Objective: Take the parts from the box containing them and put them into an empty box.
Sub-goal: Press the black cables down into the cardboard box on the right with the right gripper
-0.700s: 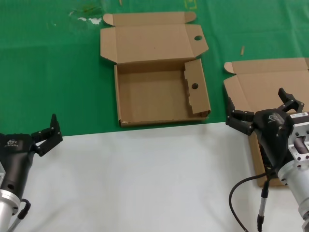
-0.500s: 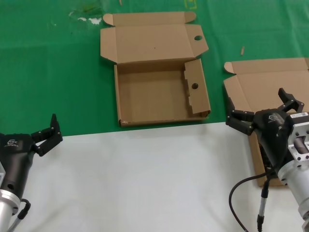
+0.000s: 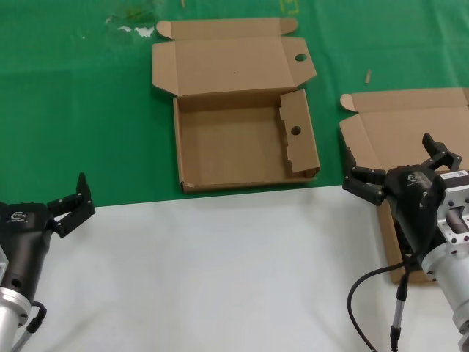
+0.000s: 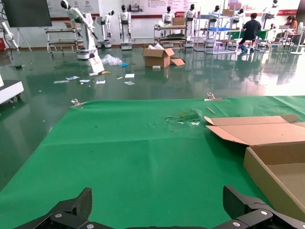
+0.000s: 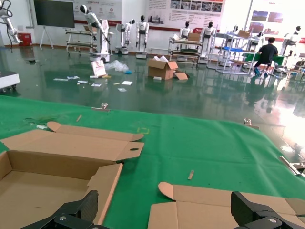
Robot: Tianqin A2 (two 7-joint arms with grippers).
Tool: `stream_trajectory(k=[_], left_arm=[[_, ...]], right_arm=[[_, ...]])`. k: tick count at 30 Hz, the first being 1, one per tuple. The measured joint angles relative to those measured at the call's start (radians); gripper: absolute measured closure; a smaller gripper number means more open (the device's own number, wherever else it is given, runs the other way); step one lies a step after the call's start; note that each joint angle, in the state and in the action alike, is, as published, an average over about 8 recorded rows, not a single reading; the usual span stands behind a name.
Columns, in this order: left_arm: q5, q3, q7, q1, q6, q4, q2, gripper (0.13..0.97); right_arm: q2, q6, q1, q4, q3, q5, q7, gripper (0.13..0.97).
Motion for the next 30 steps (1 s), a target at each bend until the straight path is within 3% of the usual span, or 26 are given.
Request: stream_trajectory(k=[30], left_arm=[[0.0, 0.0, 0.0, 0.0, 0.0, 0.0, 0.0, 0.132]], right_arm=[[0.0, 0.0, 0.0, 0.0, 0.0, 0.0, 0.0, 0.129]])
